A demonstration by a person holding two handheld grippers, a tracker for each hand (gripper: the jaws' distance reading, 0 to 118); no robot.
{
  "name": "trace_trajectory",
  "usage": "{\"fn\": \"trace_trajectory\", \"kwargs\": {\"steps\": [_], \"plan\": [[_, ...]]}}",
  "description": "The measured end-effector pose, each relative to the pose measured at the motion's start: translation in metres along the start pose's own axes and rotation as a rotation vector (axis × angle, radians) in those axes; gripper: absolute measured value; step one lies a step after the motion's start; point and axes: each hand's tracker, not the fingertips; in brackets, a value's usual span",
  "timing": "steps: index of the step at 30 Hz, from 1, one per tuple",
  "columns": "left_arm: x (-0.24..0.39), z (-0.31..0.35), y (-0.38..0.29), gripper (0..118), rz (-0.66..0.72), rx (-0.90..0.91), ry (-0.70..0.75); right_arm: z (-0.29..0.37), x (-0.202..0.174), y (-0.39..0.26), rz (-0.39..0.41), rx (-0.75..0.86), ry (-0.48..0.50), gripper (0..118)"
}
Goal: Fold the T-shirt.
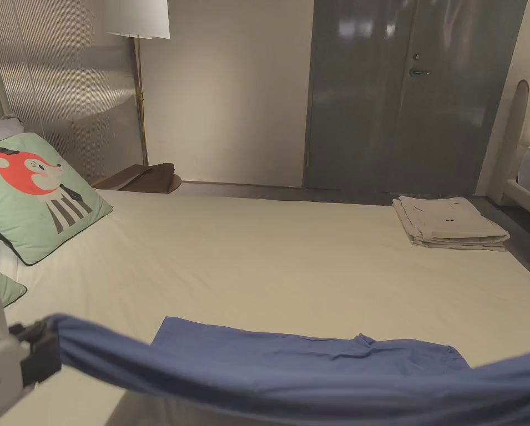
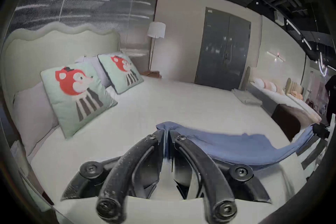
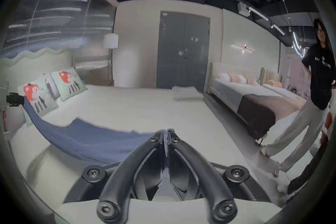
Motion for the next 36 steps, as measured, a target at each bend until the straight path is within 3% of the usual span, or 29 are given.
{"fn": "trace_trajectory", "kwargs": {"steps": [11,13,17,24,26,27,28,29,30,31,32,36], "plan": [[-0.031,0.038,-0.158,4,-0.01,-0.438,0.052,0.061,-0.002,-0.142,-0.012,-0.438,-0.013,3],[-0.034,0.038,-0.177,4,-0.007,-0.506,0.049,0.054,0.013,-0.176,-0.006,-0.506,-0.022,3],[-0.04,0.035,-0.201,4,-0.009,-0.579,0.072,0.053,0.013,-0.201,-0.007,-0.606,-0.034,3],[-0.038,0.035,-0.21,4,-0.055,-0.6,0.087,0.046,0.015,-0.219,0.015,-0.641,-0.055,3],[-0.036,0.036,-0.211,22,-0.066,-0.596,0.09,0.045,0.014,-0.221,0.024,-0.64,-0.059,4],[-0.033,0.037,-0.208,42,-0.079,-0.593,0.101,0.045,0.014,-0.222,0.029,-0.637,-0.059,10],[-0.033,0.04,-0.208,65,-0.105,-0.58,0.12,0.047,0.017,-0.224,0.026,-0.626,-0.06,36],[-0.033,0.043,-0.207,72,-0.117,-0.556,0.137,0.049,0.017,-0.223,0.026,-0.616,-0.06,36],[-0.034,0.049,-0.204,72,-0.096,-0.515,0.112,0.053,0.018,-0.222,0.031,-0.576,-0.068,45],[-0.044,0.05,-0.2,91,-0.067,-0.476,0.087,0.058,0.019,-0.219,0.038,-0.528,-0.067,70],[-0.043,0.056,-0.193,101,-0.034,-0.43,0.071,0.067,0.013,-0.211,0.019,-0.479,-0.066,83],[-0.023,0.078,-0.161,101,-0.003,-0.174,0.019,0.087,0.006,-0.177,-0.088,-0.216,-0.07,83]]}}
